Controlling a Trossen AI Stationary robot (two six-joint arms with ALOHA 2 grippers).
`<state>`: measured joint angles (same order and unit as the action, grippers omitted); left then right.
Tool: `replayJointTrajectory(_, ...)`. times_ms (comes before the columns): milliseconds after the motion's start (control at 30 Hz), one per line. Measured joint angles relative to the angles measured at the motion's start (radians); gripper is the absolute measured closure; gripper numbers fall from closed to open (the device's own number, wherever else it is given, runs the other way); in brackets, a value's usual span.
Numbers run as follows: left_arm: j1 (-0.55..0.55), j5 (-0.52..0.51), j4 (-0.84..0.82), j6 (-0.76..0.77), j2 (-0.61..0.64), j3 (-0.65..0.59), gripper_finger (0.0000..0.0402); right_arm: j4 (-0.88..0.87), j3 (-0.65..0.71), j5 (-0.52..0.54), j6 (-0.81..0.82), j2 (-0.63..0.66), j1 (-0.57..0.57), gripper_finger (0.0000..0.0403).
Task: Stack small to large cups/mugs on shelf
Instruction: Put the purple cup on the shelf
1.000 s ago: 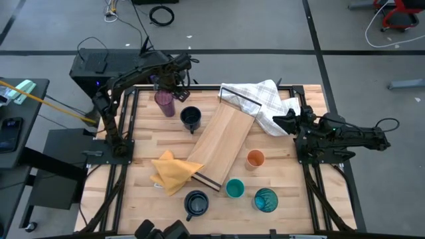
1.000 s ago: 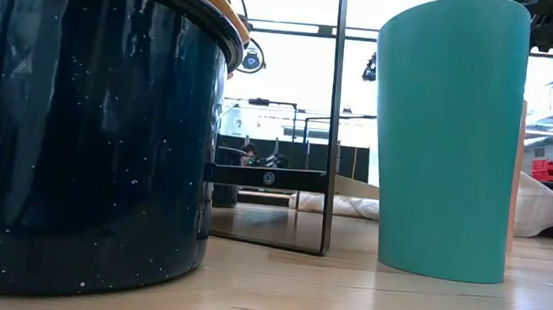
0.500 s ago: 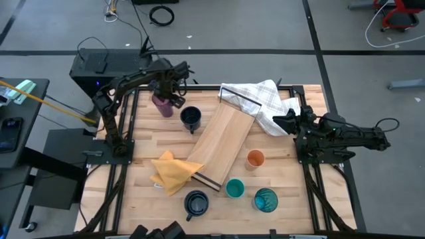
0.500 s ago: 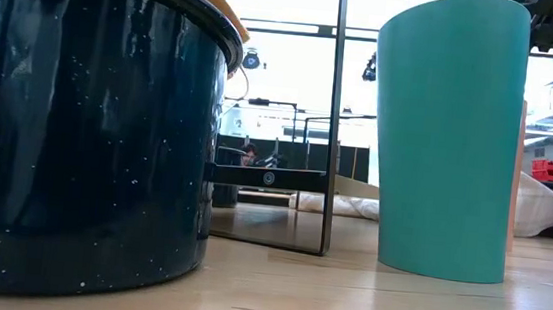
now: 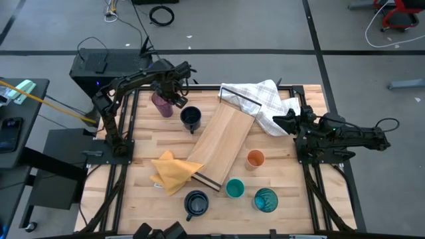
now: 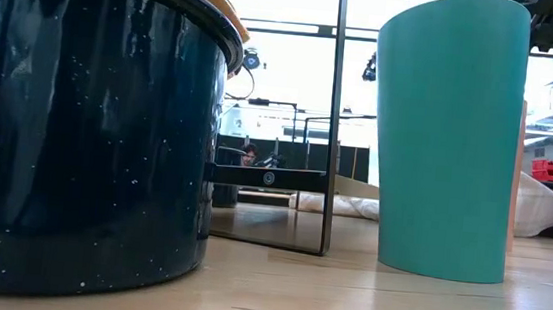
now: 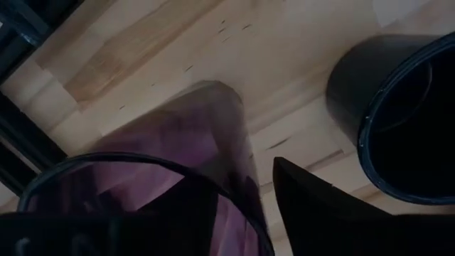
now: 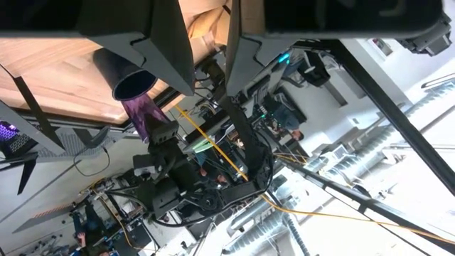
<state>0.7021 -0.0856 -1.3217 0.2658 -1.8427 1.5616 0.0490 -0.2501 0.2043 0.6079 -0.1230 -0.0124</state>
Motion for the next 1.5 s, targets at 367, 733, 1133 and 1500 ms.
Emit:
replayJointTrajectory(367,0.002,-0.003,-0.003,-0.098,0.0,0.002,0.0389,0.0,0.0,0.0,0.002,0.0,0.0,0.0314)
replayJointTrajectory(733,0.001,-0.004,-0.006,-0.147,0.0,0.104,0.039,0.0,0.0,0.0,0.003,0.0,0.0,0.0314)
replayJointTrajectory(1133,-0.071,0.063,-0.051,-0.196,0.0,0.601,0.039,0.0,0.0,0.0,0.002,0.0,0.0,0.0314)
replayJointTrajectory(1500,-0.286,0.167,-0.029,-0.176,0.005,0.784,0.039,-0.001,0.0,0.0,-0.001,0.0,0.0,0.0314)
